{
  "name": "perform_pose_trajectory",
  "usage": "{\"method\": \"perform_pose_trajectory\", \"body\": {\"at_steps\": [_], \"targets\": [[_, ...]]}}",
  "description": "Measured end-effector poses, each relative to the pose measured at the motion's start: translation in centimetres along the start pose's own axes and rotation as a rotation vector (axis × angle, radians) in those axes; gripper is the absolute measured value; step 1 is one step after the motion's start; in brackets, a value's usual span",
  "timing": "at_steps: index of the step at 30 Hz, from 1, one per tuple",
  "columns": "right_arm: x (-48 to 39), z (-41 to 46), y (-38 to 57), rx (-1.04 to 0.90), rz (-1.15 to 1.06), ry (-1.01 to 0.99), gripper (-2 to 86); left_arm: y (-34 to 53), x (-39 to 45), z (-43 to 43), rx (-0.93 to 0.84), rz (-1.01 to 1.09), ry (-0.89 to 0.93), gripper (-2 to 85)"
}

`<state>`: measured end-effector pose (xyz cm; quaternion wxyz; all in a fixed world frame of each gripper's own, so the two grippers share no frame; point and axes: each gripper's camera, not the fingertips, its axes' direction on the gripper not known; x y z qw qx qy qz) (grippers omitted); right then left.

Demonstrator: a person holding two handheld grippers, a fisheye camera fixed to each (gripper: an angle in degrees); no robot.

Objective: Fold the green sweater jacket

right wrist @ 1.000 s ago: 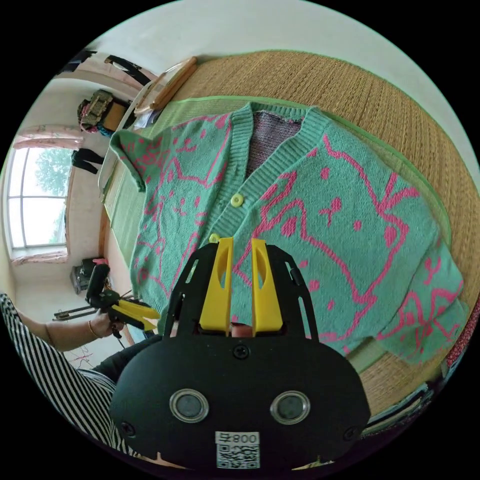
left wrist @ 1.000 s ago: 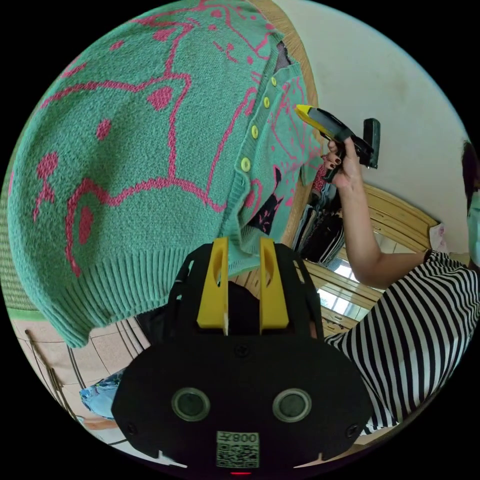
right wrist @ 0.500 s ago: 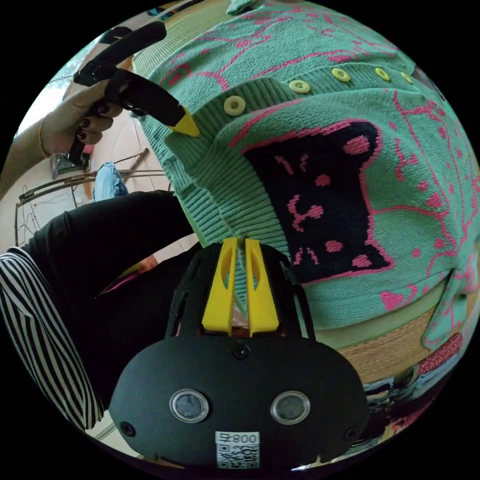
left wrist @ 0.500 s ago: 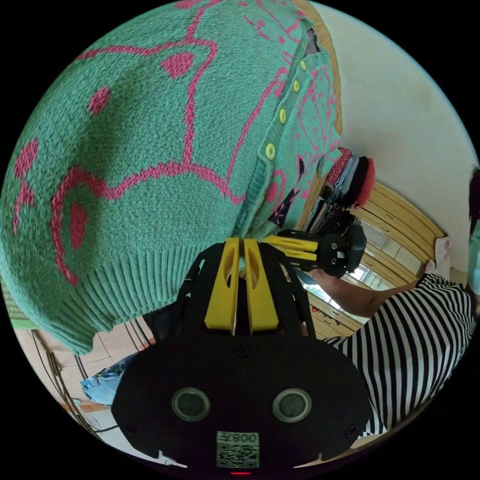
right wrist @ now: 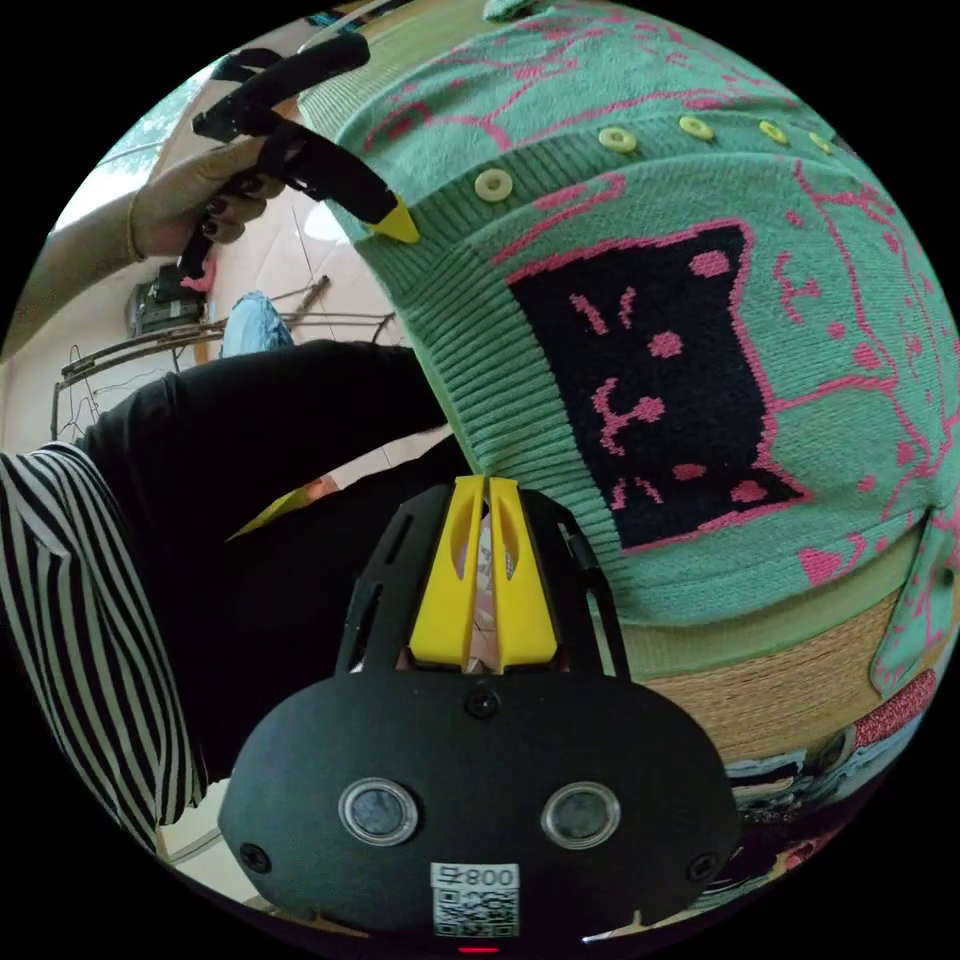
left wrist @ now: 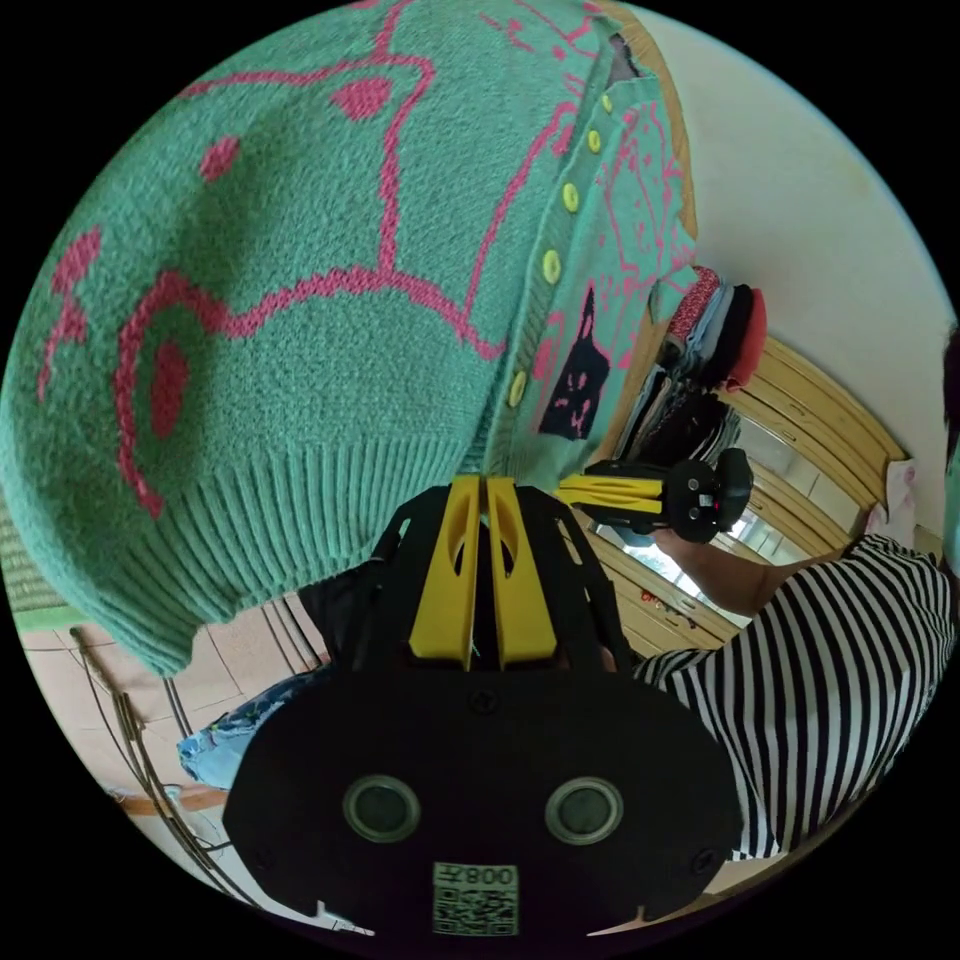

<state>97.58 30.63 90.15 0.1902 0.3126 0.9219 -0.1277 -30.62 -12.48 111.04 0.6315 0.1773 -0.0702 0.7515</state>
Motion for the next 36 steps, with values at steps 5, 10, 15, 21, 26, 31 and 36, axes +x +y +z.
{"method": "perform_pose_trajectory", "body": {"at_steps": [5, 10, 15, 21, 26, 31, 36], "targets": [[1.7, 1.9, 0.5, -0.016, 0.036, -0.027, 0.9, -0.8, 0.5, 0.8, -0.022, 0.015, -0.042, 1.0], [3.8, 1.8, 1.6, 0.015, 0.101, -0.113, 1.0, -1.8, 1.3, 0.7, -0.029, 0.012, -0.042, 1.1], [6.9, -0.2, 5.5, 0.097, 0.236, -0.192, 0.3, -2.8, 3.0, 1.1, -0.063, 0.043, -0.082, 1.2], [11.2, 0.9, 9.2, 0.065, 0.407, -0.135, 0.2, -4.5, 4.6, 1.7, -0.084, 0.060, -0.112, 1.2], [13.1, 1.9, 12.5, 0.040, 0.480, -0.201, 0.1, -5.8, 5.8, 2.1, -0.091, 0.057, -0.116, 1.3], [14.2, 1.2, 14.2, 0.045, 0.490, -0.245, 0.1, -6.8, 7.7, 1.7, -0.067, 0.051, -0.116, 1.3], [14.7, -0.9, 16.5, 0.054, 0.472, -0.267, 0.1, -6.9, 9.2, -1.6, 0.037, 0.018, -0.164, 0.7]]}}
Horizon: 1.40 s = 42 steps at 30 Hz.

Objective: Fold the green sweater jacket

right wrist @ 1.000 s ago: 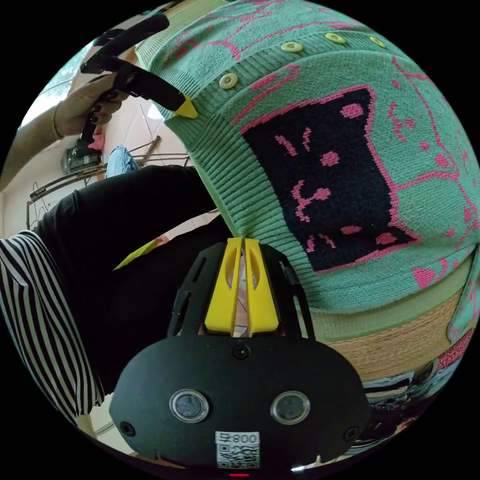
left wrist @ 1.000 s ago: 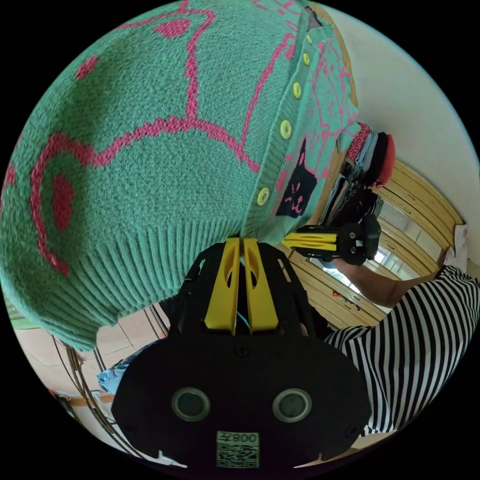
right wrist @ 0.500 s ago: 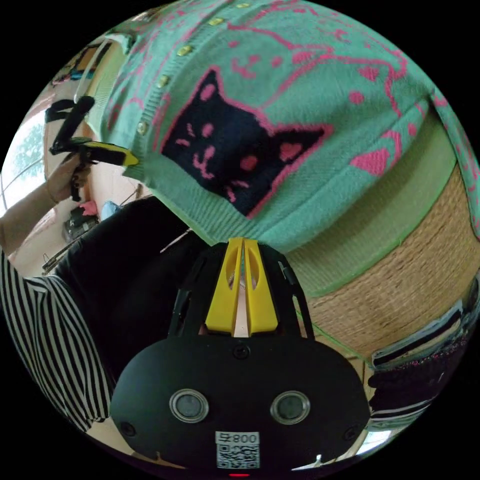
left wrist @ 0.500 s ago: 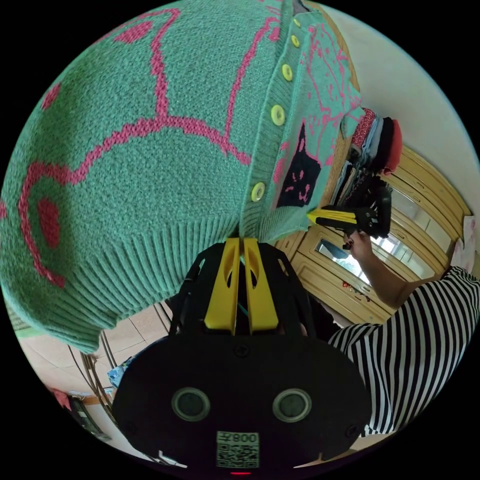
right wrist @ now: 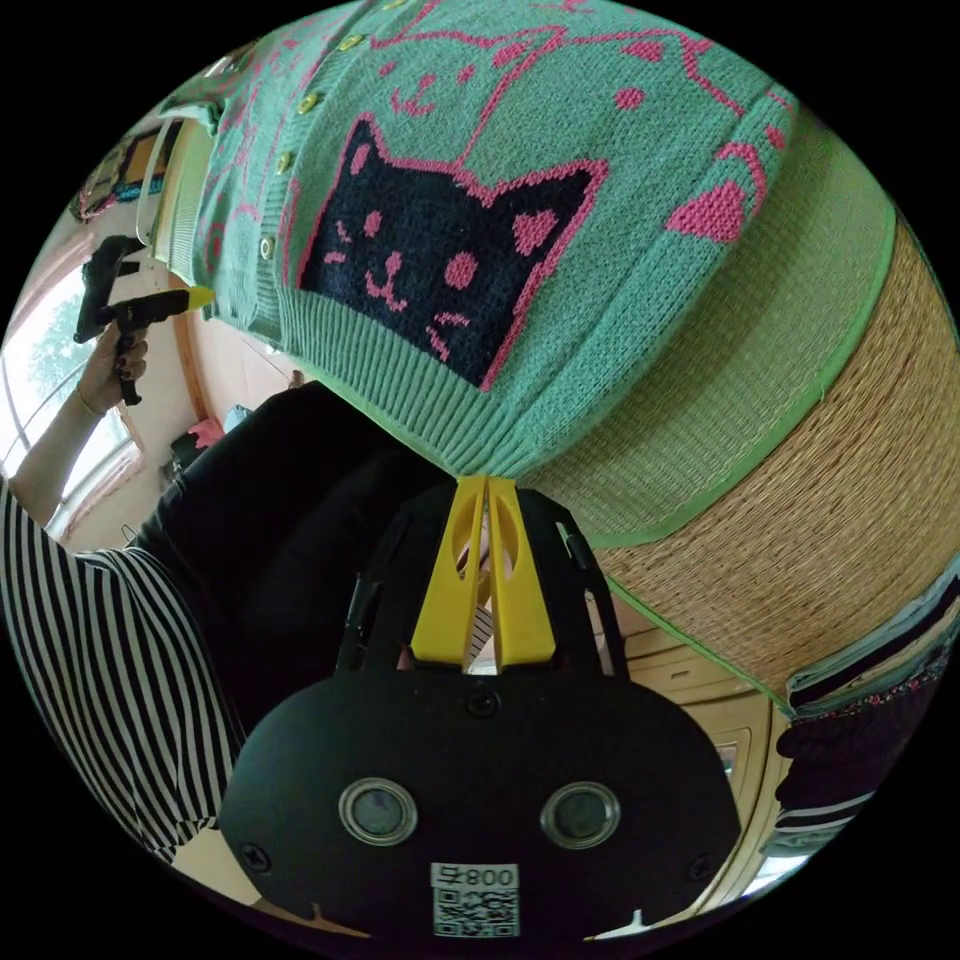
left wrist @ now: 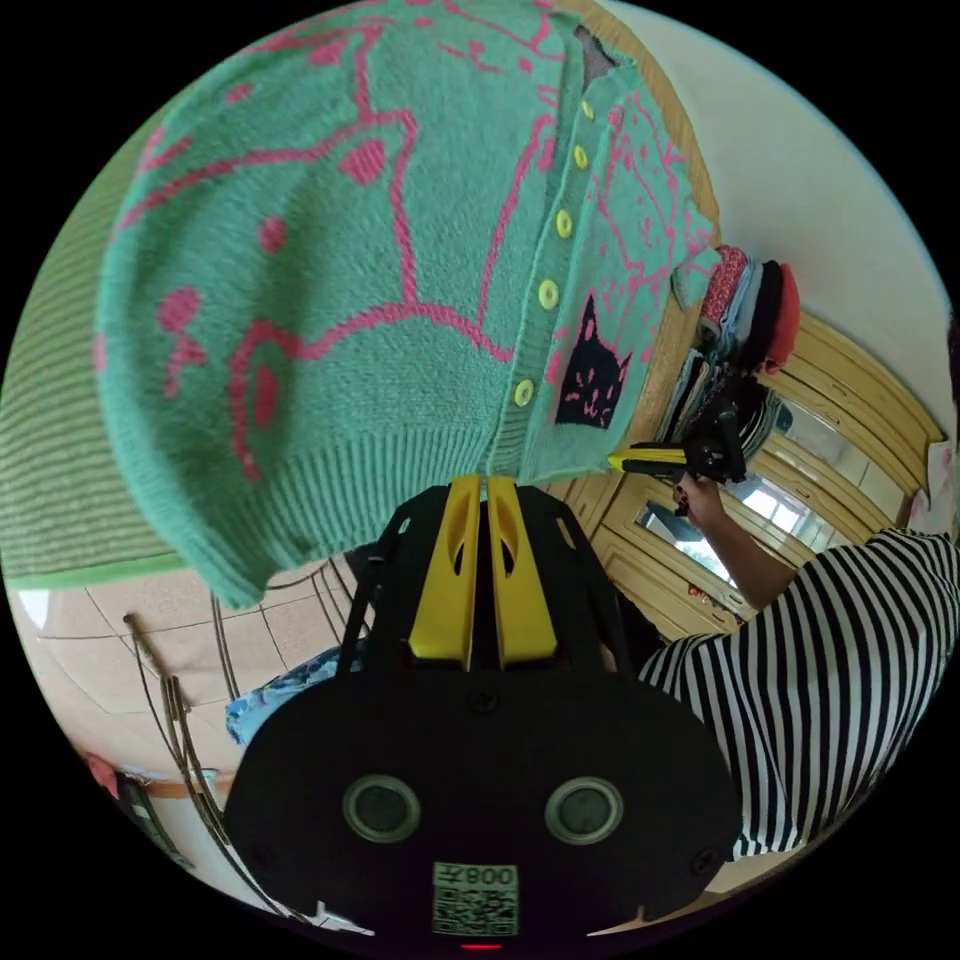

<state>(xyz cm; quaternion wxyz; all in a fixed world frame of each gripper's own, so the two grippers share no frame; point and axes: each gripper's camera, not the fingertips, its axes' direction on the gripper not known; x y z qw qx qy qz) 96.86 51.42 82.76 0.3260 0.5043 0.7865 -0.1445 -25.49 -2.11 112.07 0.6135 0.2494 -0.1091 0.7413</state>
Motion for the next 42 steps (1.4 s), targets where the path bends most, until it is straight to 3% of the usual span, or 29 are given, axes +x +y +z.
{"method": "perform_pose_trajectory", "body": {"at_steps": [6, 10, 15, 18, 23, 31, 36, 39, 42], "targets": [[2.4, -1.2, 0.9, 0.017, 0.046, -0.008, 0.1, -2.9, -2.0, -1.9, 0.101, -0.164, -0.204, 0.3], [3.1, -3.1, 2.5, 0.011, 0.056, -0.013, 0.0, -4.5, -1.6, -1.0, 0.123, -0.179, -0.097, 0.2], [5.2, -9.9, 4.1, 0.240, 0.102, -0.058, 0.0, -7.8, 0.8, -1.7, 0.254, -0.144, -0.070, 0.2], [6.1, -11.3, 3.4, 0.246, 0.105, 0.000, 0.0, -11.3, 1.2, 0.9, 0.172, -0.159, -0.067, 0.2], [6.1, -11.8, 5.8, 0.272, 0.091, 0.085, 0.0, -13.9, 5.2, 2.5, 0.179, -0.085, -0.155, 0.2], [6.8, -14.9, 9.3, 0.203, 0.120, 0.135, 0.0, -26.6, 16.8, 6.8, 0.147, 0.301, -0.144, 0.2], [7.4, -26.7, 10.2, 0.593, 0.029, 0.107, 0.0, -34.8, 22.7, 7.1, 0.277, 0.424, -0.286, 0.1], [9.1, -32.9, 6.9, 0.775, -0.052, 0.152, 0.0, -39.6, 24.0, 6.6, 0.401, 0.385, -0.389, 0.1], [11.4, -36.7, 3.0, 0.839, -0.047, 0.152, 0.0, -44.2, 24.1, 7.3, 0.460, 0.288, -0.491, 0.1]]}}
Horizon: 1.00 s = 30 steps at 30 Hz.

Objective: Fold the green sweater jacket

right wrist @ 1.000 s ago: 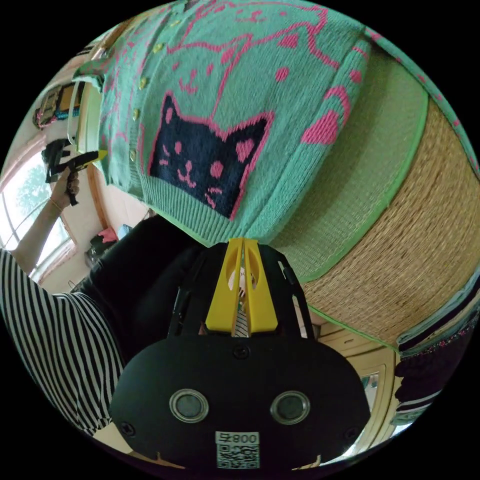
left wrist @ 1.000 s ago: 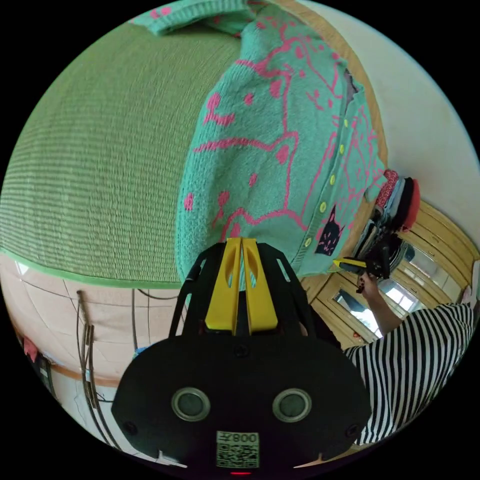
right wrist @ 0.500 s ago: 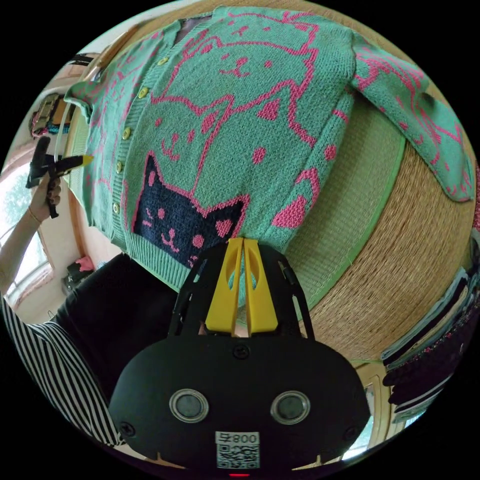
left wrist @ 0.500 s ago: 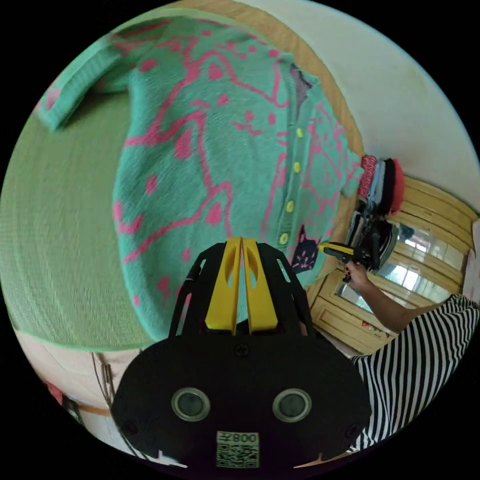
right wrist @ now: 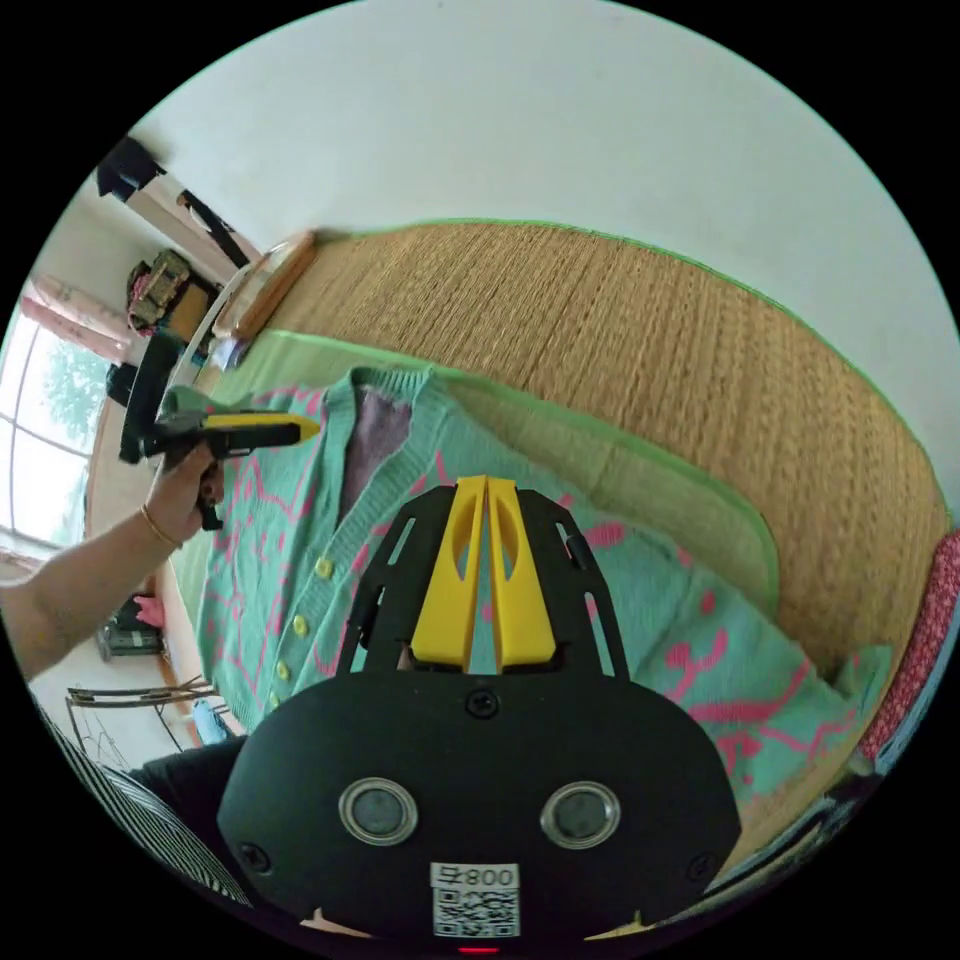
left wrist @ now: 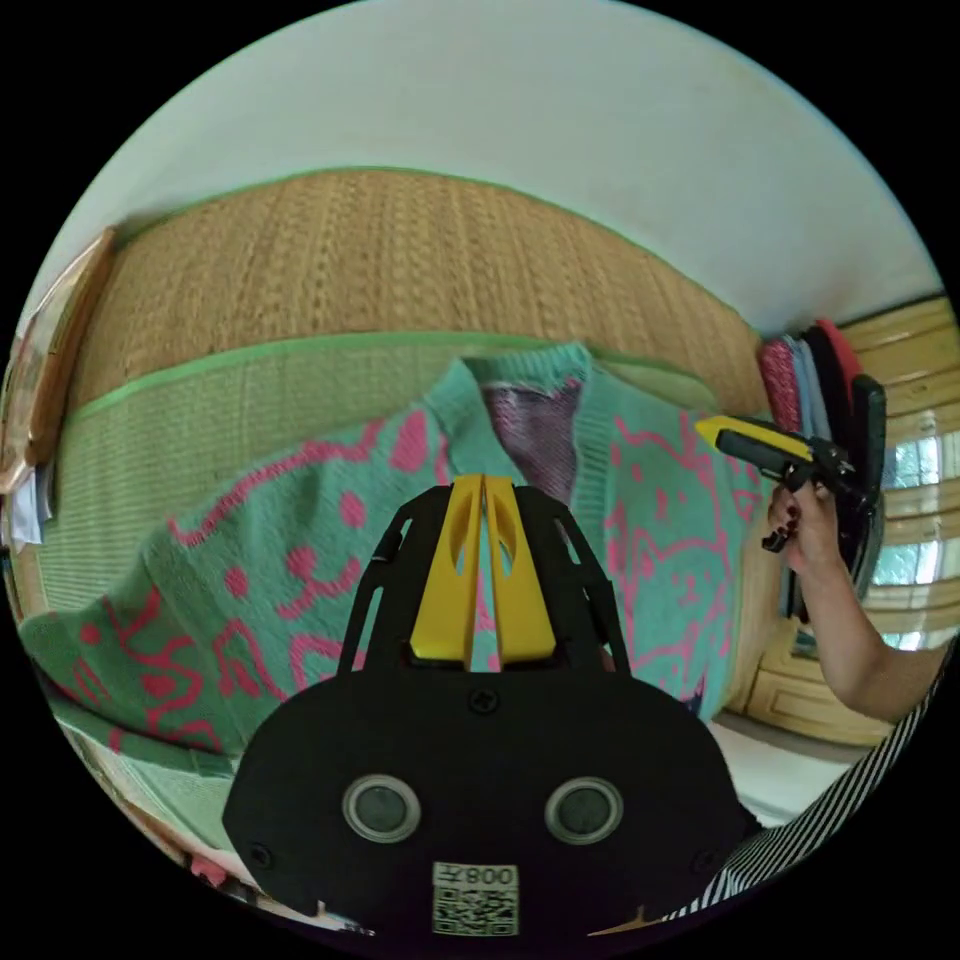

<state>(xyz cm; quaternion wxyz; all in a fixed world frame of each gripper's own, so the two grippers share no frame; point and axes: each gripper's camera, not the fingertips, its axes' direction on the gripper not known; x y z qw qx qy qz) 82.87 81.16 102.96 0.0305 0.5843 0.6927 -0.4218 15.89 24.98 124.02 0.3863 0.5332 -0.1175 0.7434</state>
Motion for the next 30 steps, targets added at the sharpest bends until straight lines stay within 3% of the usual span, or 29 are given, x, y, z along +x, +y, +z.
{"method": "perform_pose_trajectory", "body": {"at_steps": [3, 6, 8, 11, 18, 22, 26, 30], "targets": [[2.2, 2.4, -1.5, -0.110, 0.009, -0.039, 0.1, -1.8, 0.0, 3.2, 0.013, -0.062, 0.042, 0.1], [4.0, -0.7, 0.6, -0.051, 0.008, -0.085, 0.2, -2.0, 0.5, 4.8, 0.035, -0.179, 0.124, 0.2], [5.4, -3.6, 3.4, -0.002, 0.021, -0.074, 0.4, -2.0, 2.3, 5.2, 0.081, -0.148, 0.172, 0.3], [10.4, -9.7, 9.8, 0.117, 0.171, -0.050, 1.0, -2.7, 6.8, 7.2, 0.088, -0.051, 0.297, 0.5], [28.6, -21.5, 25.4, 0.361, 0.793, 0.046, 6.3, -9.5, 22.0, 16.2, -0.023, 0.295, 0.520, 1.9], [33.2, -23.4, 27.4, 0.348, 0.892, 0.096, 8.2, -13.4, 31.6, 20.7, -0.057, 0.474, 0.602, 2.6], [35.7, -23.1, 27.3, 0.229, 0.922, 0.154, 8.6, -15.3, 38.7, 23.7, -0.103, 0.610, 0.596, 3.7], [35.7, -24.1, 27.5, 0.227, 0.886, 0.193, 8.2, -17.7, 44.4, 26.8, -0.144, 0.673, 0.557, 6.1]]}}
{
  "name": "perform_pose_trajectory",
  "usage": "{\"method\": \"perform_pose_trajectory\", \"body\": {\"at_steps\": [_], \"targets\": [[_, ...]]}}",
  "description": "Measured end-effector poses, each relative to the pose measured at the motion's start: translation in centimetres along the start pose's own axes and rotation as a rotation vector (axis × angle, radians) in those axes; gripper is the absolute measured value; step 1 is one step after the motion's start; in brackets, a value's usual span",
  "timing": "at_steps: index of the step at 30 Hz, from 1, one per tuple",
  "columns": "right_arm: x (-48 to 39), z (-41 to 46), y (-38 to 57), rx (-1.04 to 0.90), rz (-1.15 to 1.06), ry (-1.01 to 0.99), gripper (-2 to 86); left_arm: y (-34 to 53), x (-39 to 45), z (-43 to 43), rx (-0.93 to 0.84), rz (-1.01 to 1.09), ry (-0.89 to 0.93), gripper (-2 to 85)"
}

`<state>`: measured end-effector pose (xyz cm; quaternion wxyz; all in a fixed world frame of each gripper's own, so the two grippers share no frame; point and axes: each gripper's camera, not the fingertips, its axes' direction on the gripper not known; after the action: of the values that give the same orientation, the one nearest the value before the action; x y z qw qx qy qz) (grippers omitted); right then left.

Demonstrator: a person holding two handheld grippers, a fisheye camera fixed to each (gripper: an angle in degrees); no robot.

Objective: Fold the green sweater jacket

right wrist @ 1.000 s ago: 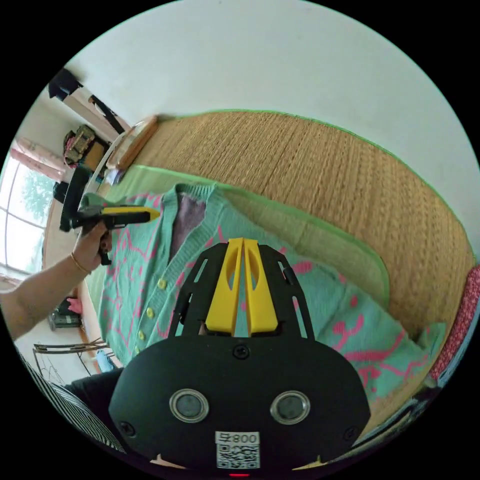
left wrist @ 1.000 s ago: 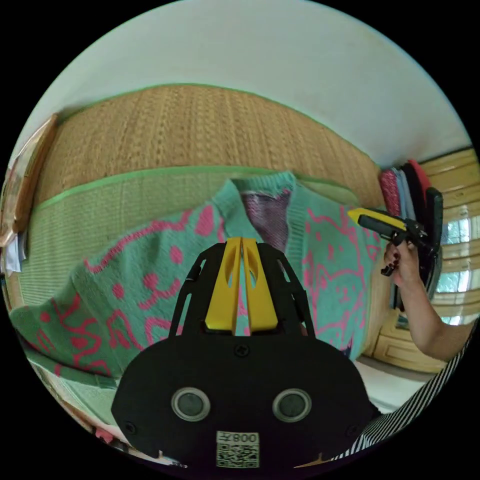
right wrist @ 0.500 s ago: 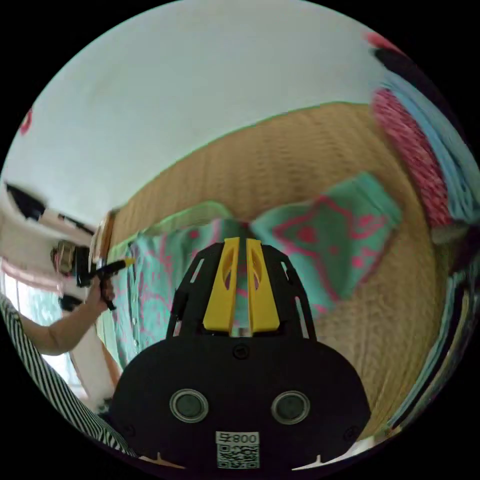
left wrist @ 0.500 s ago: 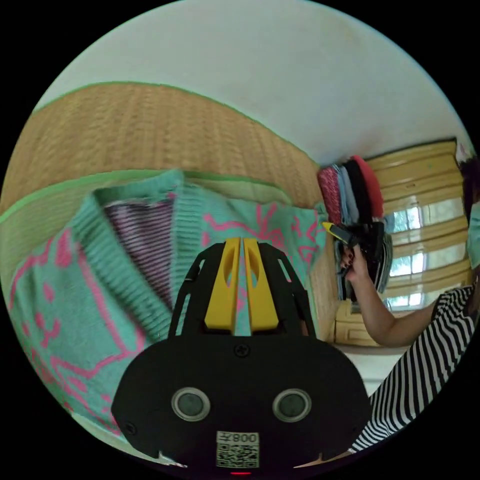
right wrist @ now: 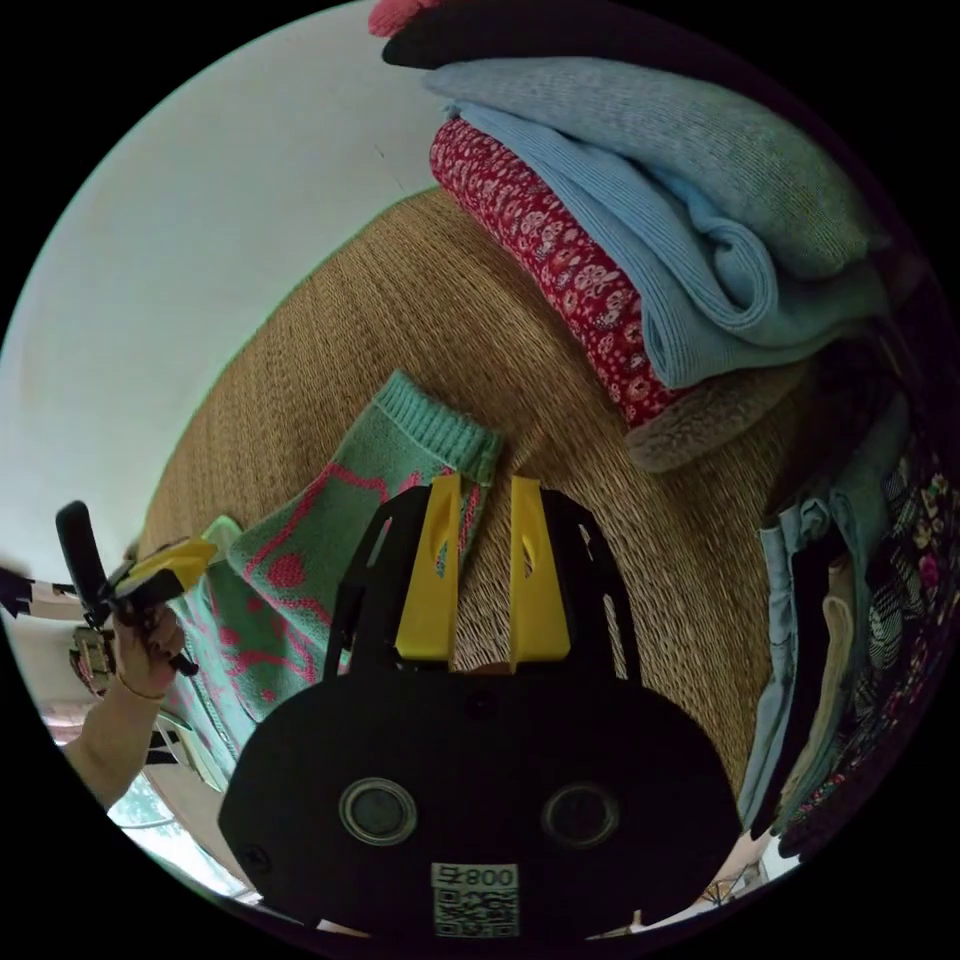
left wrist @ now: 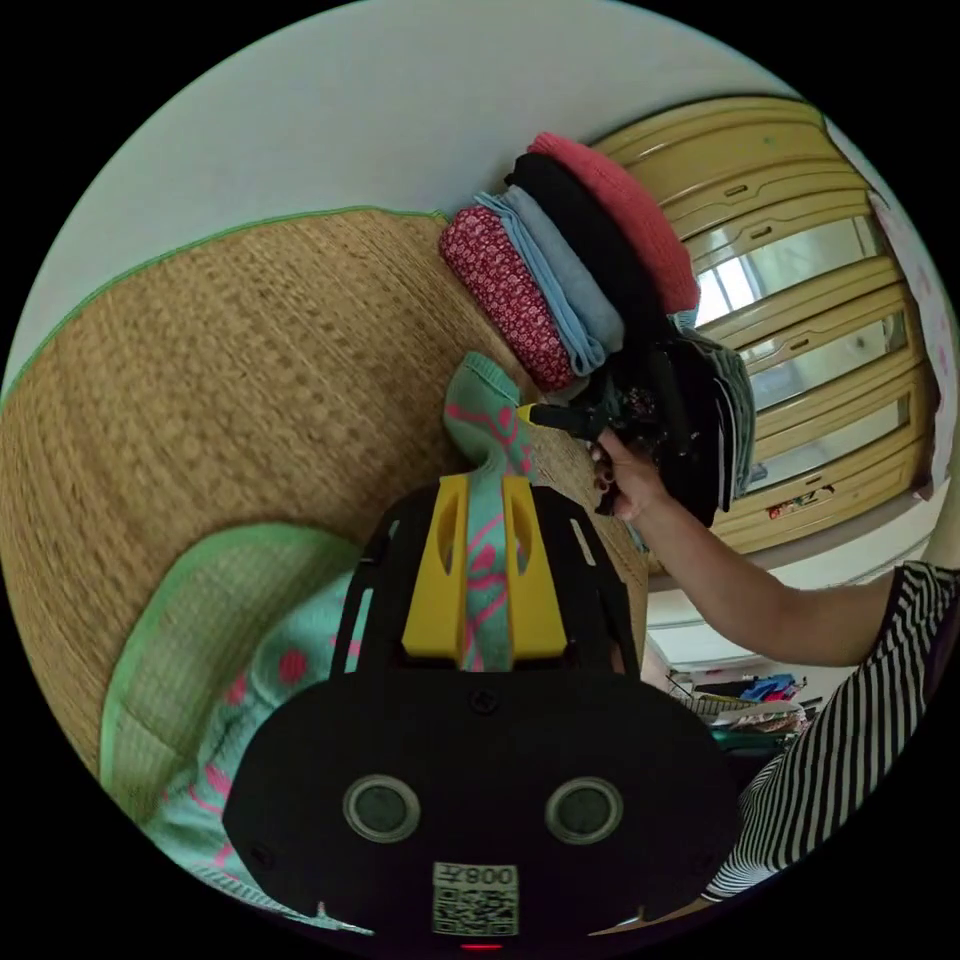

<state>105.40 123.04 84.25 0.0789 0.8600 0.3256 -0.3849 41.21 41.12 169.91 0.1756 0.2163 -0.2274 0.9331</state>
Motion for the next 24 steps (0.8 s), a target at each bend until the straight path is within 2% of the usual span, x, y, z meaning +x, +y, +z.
{"method": "perform_pose_trajectory", "body": {"at_steps": [5, 11, 19, 24], "targets": [[0.4, -0.6, -0.1, 0.004, -0.013, 0.024, 7.8, -5.2, 0.6, 4.4, -0.061, 0.022, -0.037, 7.5], [1.5, -0.9, 0.5, 0.023, 0.005, -0.078, 4.9, -8.4, 0.9, 10.3, -0.251, -0.013, -0.122, 7.2], [1.5, -0.5, 1.3, 0.009, 0.021, -0.127, 3.2, -8.9, 3.1, 10.6, -0.266, 0.020, -0.141, 3.0], [1.9, -2.5, 3.2, 0.110, 0.046, -0.364, 2.7, -8.4, 5.7, 7.2, -0.165, 0.088, -0.095, 2.3]]}}
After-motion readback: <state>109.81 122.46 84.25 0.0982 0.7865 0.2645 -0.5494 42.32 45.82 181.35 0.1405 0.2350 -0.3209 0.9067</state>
